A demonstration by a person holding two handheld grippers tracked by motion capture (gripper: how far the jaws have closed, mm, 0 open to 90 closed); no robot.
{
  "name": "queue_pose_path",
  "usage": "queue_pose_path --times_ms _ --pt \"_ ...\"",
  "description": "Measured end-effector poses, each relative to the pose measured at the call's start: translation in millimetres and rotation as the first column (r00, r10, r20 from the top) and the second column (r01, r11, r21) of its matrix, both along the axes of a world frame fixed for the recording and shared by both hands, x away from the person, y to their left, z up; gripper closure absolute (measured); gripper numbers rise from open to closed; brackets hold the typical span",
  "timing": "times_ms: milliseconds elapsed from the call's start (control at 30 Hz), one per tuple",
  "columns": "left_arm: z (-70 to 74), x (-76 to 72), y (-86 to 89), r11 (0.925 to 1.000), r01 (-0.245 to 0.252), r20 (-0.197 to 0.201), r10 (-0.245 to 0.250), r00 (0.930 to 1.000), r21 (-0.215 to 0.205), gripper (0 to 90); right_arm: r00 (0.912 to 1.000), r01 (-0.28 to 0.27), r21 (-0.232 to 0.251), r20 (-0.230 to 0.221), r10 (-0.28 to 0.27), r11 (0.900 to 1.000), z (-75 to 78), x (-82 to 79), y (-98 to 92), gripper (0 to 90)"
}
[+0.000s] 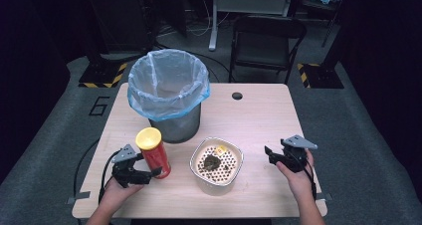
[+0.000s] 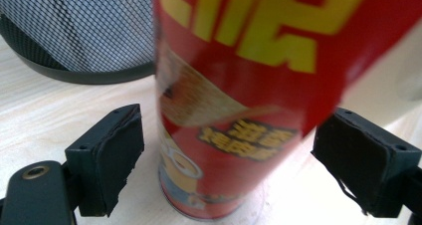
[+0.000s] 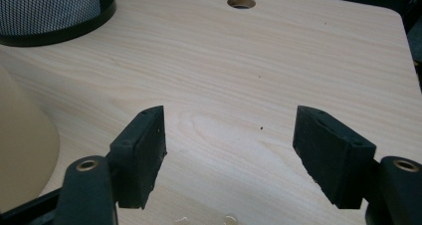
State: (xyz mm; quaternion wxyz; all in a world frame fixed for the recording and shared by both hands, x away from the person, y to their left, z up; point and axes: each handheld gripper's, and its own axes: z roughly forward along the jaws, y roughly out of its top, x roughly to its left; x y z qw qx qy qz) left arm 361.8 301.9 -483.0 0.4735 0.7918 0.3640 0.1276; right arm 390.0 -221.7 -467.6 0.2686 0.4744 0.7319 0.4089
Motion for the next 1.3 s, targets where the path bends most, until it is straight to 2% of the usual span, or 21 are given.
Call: queue_pose_path --times_ms 233,367,533,633,767,933,1000,1067,1267,1300 --pt "-4.9 2.0 -4.2 0.9998 0.012 0.025 -0.012 0.9996 0.014 13.9 0.9998 -0.001 -0.022 -0.019 0.001 1.000 -10.2 -2.1 0.8 27.9" --pt "-9.1 3.5 -8.0 0.9985 0.001 0.026 -0.003 0.9997 0.054 17.5 0.9998 0.006 -0.015 -0.019 -0.006 1.000 -12.2 -1.8 -1.7 27.6" --pt "-7.7 3.5 -10.6 0.9980 0.001 0.063 -0.005 0.9980 0.063 20.2 0.9993 0.011 -0.014 -0.034 -0.012 1.000 -16.2 -1.0 -4.0 27.3" --pt "-7.7 3.4 -11.6 0.9981 -0.004 0.066 0.000 0.9978 0.061 21.5 0.9990 0.012 -0.017 -0.042 -0.013 1.000 -17.5 -1.9 -5.6 27.3" --pt "-4.0 1.4 -12.9 0.9961 -0.016 0.074 0.010 0.9972 0.086 22.5 0.9988 0.019 -0.013 -0.044 -0.020 1.000 -18.7 -1.6 -7.3 27.3" --pt "4.5 -2.5 -8.0 0.9985 -0.020 0.072 0.017 0.9972 0.051 23.1 0.9986 0.017 -0.011 -0.050 -0.018 1.000 -20.2 -0.1 -5.5 27.3" --pt "9.1 -5.1 -5.7 0.9992 -0.030 0.064 0.029 0.9975 0.027 23.1 0.9985 0.007 -0.026 -0.054 -0.009 1.000 -21.4 0.3 -3.0 27.3" --pt "13.0 -7.5 -4.2 0.9991 -0.039 0.073 0.038 0.9966 0.016 23.1 0.9982 0.003 -0.037 -0.059 -0.005 0.999 -22.5 0.3 -0.9 27.3" --pt "27.2 -8.0 1.1 0.9992 -0.032 0.051 0.033 0.9982 -0.023 23.1 0.9977 -0.004 -0.046 -0.068 0.000 0.999 -25.4 1.4 0.4 27.3" --pt "29.2 -8.5 0.6 0.9989 -0.036 0.037 0.037 0.9986 -0.029 23.1 0.9971 -0.001 -0.050 -0.076 -0.002 0.999 -26.3 1.5 0.0 27.3"
